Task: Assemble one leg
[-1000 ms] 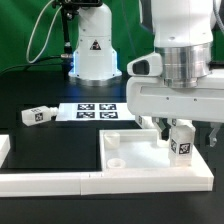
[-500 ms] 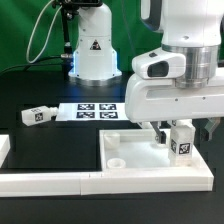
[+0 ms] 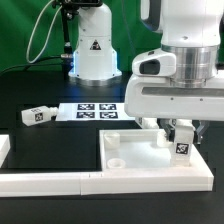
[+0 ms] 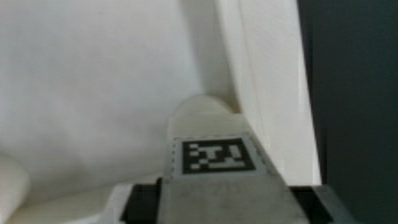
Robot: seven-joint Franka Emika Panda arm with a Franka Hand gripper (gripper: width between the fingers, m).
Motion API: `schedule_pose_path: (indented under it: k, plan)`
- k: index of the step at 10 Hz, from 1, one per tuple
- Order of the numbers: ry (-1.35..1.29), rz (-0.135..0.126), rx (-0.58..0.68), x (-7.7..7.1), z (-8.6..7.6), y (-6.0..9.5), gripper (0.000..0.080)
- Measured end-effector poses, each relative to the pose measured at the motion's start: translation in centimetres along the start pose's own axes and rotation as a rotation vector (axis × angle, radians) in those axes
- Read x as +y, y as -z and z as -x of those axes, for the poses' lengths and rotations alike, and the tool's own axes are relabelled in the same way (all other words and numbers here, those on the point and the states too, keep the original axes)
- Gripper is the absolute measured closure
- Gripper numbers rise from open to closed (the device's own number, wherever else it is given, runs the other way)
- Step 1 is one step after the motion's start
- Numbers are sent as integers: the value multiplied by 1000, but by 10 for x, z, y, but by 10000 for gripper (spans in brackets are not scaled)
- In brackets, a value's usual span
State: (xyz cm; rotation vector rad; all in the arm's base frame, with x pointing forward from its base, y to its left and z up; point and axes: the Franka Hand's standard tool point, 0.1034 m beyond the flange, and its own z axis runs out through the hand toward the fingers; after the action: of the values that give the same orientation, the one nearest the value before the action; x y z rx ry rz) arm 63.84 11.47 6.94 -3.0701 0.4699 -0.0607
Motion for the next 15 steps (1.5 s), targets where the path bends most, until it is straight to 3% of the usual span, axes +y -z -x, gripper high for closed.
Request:
schedule_pose_path:
  k: [4, 6, 7, 12, 15]
  plan:
    - [-425, 3, 7, -1, 0, 0, 514]
    - [-801, -18, -5, -2, 0, 0, 514]
    - [-941, -43, -21, -2, -1, -1, 514]
    - [-1259, -58, -42, 0, -3, -1, 512]
    - [-1597, -94, -110, 6, -7, 0, 512]
